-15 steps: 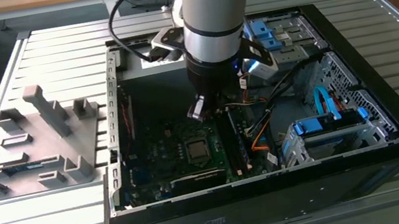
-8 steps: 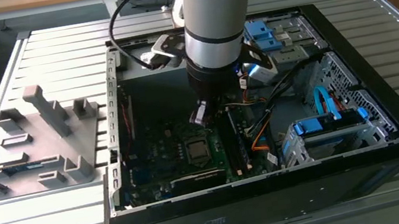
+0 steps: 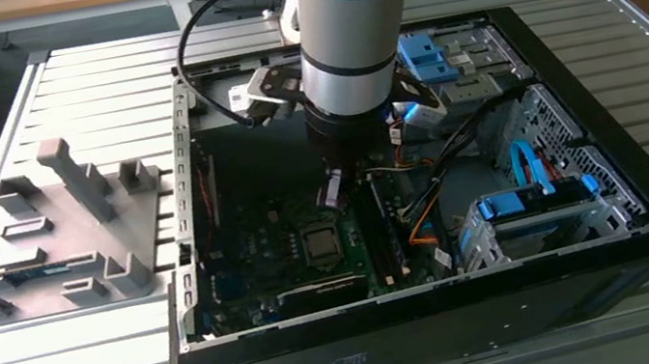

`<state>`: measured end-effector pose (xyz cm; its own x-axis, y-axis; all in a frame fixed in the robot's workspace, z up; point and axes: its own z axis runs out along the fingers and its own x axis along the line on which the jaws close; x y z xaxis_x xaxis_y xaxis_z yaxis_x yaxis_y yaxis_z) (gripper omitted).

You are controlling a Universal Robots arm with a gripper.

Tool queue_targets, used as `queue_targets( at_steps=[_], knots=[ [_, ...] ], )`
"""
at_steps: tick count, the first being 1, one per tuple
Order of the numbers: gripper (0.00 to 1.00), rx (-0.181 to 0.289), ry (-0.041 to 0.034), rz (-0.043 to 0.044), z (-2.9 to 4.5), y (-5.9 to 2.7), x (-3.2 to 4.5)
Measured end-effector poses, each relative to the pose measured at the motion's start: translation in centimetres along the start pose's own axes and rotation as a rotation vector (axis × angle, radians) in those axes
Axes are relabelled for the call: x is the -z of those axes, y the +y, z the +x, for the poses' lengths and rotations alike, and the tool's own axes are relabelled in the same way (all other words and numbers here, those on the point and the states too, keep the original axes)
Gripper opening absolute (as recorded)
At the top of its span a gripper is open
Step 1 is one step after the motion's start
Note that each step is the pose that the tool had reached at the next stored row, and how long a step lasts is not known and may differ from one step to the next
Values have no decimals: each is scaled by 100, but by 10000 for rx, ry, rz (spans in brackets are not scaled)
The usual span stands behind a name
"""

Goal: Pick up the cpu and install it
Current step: 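Install the first cpu locking lever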

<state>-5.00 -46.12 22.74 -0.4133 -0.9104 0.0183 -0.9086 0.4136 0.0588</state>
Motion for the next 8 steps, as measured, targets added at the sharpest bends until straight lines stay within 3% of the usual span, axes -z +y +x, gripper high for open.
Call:
queue_targets(
  at_steps=[1,8],
  knots=[
    [10,31,-39,-18,6,0,-2],
    [10,299,-26,-15,90,-31,-27]
  ],
)
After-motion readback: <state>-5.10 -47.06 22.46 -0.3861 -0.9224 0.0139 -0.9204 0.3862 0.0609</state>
